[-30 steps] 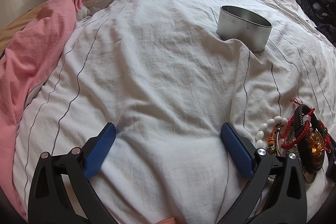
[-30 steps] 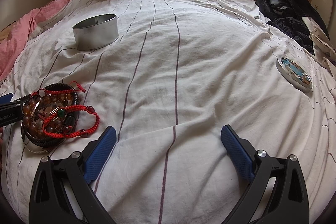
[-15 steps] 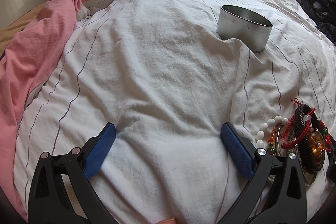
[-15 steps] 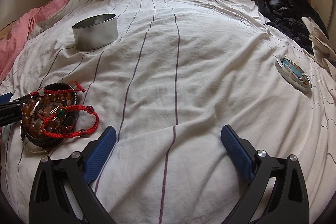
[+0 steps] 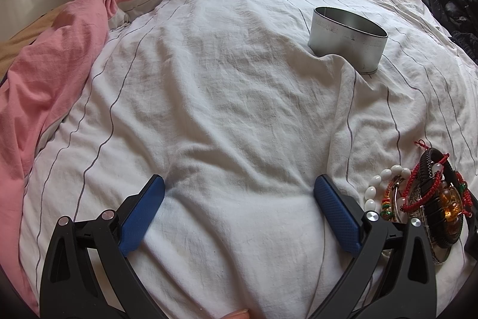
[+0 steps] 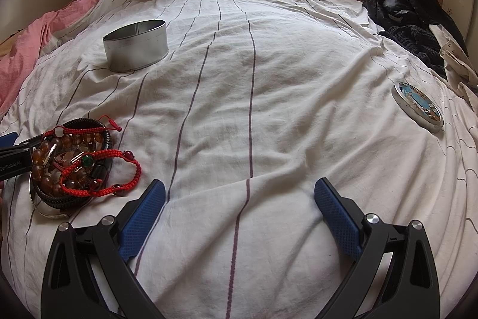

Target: Organize jewelry

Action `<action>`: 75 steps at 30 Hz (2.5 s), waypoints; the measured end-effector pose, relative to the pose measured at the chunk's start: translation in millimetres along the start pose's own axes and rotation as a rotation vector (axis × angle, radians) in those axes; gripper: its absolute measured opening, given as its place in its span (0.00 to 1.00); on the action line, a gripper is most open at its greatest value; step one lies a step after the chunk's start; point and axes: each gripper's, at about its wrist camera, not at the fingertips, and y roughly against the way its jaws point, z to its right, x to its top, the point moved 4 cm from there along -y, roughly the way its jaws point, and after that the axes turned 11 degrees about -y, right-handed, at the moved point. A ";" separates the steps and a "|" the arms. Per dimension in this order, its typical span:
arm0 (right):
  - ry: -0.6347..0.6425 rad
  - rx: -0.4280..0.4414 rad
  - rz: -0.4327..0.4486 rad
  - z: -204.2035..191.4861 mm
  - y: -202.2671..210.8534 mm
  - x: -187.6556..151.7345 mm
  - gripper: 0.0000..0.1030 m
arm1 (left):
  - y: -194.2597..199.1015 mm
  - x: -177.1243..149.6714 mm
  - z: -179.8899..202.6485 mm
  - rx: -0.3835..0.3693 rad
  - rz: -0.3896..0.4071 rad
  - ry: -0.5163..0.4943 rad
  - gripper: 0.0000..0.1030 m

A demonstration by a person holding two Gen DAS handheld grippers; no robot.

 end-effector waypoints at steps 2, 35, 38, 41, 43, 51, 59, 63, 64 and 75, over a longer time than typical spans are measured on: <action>0.000 0.000 0.000 -0.1 0.0 0.0 0.93 | 0.0 0.1 0.1 0.000 0.000 0.000 0.94; 0.000 -0.001 -0.002 -0.7 -2.1 -0.1 0.93 | 2.0 0.4 -4.8 -0.003 -0.002 0.002 0.94; 0.000 -0.001 -0.002 -0.6 -1.7 -0.2 0.93 | 2.5 0.3 -5.5 -0.003 -0.001 0.002 0.94; 0.001 -0.001 -0.002 -0.7 -1.5 -0.2 0.93 | 3.2 0.4 -6.7 -0.001 0.000 0.001 0.94; 0.001 -0.001 -0.002 -0.6 -1.3 -0.2 0.93 | 3.7 0.5 -7.5 -0.002 0.000 0.002 0.94; 0.001 -0.001 -0.002 -0.7 -1.3 -0.3 0.93 | 3.3 0.3 -6.3 -0.001 -0.001 0.001 0.94; 0.001 -0.001 -0.002 -0.7 -1.3 -0.4 0.93 | 3.4 0.2 -6.1 0.000 -0.001 0.001 0.94; 0.001 -0.001 -0.002 -0.6 -1.3 -0.5 0.93 | 3.4 0.2 -6.0 0.000 -0.001 0.001 0.94; 0.001 -0.002 -0.002 -0.7 -1.3 -0.4 0.93 | 3.4 0.2 -6.0 0.000 -0.001 0.000 0.94; 0.002 -0.002 -0.002 -0.8 -1.1 -0.5 0.93 | 3.3 0.1 -5.6 0.001 -0.001 0.000 0.94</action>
